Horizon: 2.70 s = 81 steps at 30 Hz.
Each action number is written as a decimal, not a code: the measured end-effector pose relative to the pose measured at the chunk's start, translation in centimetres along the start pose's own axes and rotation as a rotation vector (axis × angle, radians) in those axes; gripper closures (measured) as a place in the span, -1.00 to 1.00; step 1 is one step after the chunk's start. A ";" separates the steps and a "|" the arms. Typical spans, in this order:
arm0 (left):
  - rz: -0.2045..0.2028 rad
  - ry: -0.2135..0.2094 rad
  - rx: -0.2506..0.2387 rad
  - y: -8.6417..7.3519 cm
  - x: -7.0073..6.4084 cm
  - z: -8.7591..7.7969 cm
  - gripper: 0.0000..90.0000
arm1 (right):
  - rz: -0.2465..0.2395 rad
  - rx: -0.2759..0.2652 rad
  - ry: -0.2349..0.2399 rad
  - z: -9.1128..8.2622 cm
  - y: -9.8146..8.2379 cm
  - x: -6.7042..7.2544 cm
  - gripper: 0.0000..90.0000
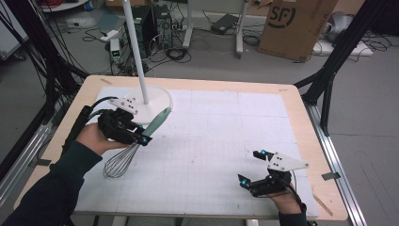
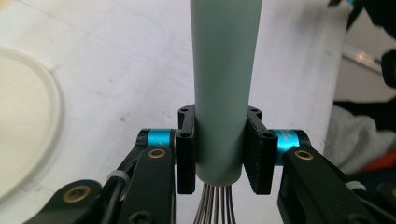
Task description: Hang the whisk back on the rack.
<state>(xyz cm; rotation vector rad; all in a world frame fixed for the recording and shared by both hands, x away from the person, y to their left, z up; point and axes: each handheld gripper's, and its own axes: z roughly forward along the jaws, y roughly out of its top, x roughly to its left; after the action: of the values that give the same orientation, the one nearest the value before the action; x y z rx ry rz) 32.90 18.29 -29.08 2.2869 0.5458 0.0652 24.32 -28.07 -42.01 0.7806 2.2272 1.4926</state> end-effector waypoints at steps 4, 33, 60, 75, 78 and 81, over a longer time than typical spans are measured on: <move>-0.023 0.010 -0.079 -0.1 0.3 -0.9 0.54 | 0.001 -0.003 -0.002 -0.1 0.0 -0.1 -0.99; -0.116 0.100 -0.498 -0.7 3.2 -6.1 0.54 | 0.003 -0.004 0.004 0.0 0.0 -0.1 -0.99; -0.179 0.208 -0.610 1.6 6.9 -10.3 0.54 | -0.001 -0.009 0.012 0.1 0.2 0.0 -0.99; -0.234 0.243 -0.613 2.8 9.2 -10.5 0.54 | -0.001 -0.007 0.010 0.1 0.2 -0.1 -0.99; -0.238 0.237 -0.632 3.0 9.6 -10.7 0.54 | 0.001 -0.007 0.006 0.0 0.1 -0.2 -0.99; -0.245 0.243 -0.644 3.4 10.0 -10.8 0.54 | 0.001 -0.008 0.004 0.0 0.1 -0.2 -0.99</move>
<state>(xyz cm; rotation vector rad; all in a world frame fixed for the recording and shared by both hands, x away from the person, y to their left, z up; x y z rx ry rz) 40.88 27.63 -20.28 1.5832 0.7936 0.3501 24.52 -28.15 -41.89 0.7775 2.2230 1.5040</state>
